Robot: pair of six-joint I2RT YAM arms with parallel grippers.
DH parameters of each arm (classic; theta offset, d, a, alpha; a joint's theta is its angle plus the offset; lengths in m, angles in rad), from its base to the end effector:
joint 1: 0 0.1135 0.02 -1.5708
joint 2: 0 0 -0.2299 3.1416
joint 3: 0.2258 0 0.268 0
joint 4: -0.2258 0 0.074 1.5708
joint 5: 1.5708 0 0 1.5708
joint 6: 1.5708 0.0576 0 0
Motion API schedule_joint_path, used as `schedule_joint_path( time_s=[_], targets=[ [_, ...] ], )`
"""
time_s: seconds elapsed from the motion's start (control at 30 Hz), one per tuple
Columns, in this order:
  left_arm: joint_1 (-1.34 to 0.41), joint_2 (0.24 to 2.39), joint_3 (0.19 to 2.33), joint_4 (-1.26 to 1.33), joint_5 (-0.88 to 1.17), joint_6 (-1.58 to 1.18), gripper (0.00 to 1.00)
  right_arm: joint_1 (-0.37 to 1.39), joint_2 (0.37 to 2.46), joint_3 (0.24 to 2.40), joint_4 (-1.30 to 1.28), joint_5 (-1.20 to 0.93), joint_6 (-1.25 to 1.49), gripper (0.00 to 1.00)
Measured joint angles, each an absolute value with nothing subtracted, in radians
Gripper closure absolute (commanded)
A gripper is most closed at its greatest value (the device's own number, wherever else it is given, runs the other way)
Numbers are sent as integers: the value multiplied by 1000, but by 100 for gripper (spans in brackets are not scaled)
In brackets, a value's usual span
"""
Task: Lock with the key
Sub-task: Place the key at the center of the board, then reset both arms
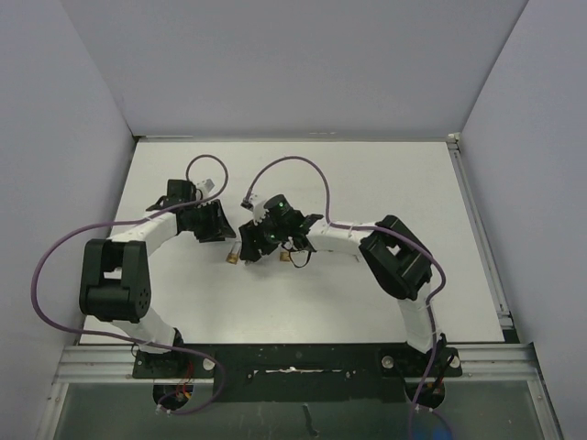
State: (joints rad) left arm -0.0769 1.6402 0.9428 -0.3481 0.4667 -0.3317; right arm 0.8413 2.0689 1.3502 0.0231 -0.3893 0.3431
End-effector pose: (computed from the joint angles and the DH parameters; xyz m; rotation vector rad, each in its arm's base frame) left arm 0.3346 -0.0518 0.1126 -0.1670 2.6235 -0.7537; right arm 0.2927 0.3602 0.1071 -0.8140 2.2932 1.0291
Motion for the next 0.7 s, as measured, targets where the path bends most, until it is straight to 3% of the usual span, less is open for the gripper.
schedule_joint_path(
  time_s=[0.07,0.1,0.33,0.7],
  targets=[
    [-77,1615,955,-348,466,-331,7,830,2031,1348,5,-377,331,33],
    [-76,1596,963,-347,463,-333,3,818,2001,1340,5,-373,325,33],
    [-47,1482,995,-332,456,-336,2,597,1715,1198,30,-347,318,30],
    [141,1468,999,-379,460,-285,2,-15,1443,901,20,-372,322,25]
  ],
)
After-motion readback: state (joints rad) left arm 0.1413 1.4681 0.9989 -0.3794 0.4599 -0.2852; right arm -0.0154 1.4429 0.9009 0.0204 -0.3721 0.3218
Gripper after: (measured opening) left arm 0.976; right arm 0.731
